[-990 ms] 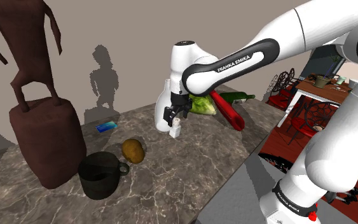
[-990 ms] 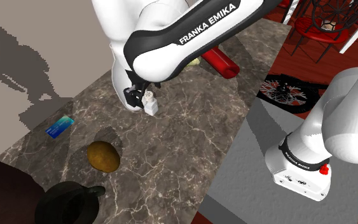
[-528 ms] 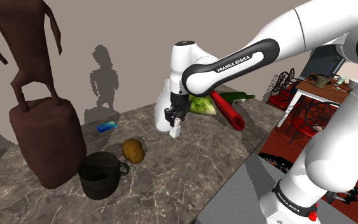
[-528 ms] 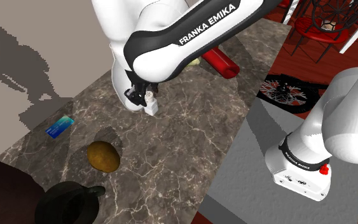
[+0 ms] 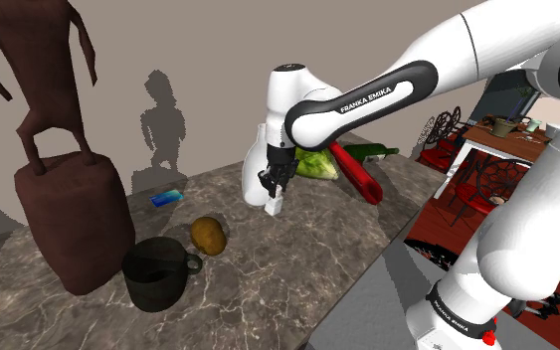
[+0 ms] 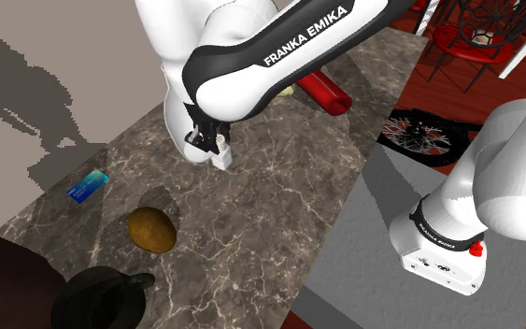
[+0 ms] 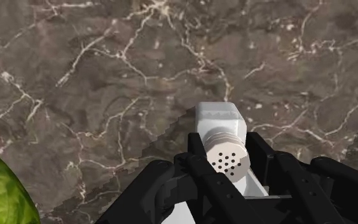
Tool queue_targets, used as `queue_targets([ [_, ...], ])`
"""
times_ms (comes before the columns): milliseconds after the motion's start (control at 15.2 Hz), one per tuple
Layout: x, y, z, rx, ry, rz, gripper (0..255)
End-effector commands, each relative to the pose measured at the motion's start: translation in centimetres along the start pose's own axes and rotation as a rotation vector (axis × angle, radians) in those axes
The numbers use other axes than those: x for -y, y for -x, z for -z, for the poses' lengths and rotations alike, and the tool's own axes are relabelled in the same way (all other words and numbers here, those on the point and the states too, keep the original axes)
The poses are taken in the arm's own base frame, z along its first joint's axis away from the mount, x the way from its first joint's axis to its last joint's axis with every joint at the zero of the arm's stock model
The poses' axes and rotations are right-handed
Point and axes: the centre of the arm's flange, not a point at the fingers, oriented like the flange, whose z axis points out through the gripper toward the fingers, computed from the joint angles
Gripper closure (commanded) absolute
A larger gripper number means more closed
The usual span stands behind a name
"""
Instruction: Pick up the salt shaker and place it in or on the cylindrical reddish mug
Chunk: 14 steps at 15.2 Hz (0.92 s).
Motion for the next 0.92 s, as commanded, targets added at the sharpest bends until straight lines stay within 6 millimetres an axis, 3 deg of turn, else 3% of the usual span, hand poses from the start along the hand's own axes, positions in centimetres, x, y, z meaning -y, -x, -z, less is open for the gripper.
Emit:
queue_targets([
  [0, -0.1, 0.0, -0.4, 0.008, 0.002, 0.0, 255],
  [858, -0.9, -0.1, 6.5, 0.008, 0.002, 0.0, 255],
])
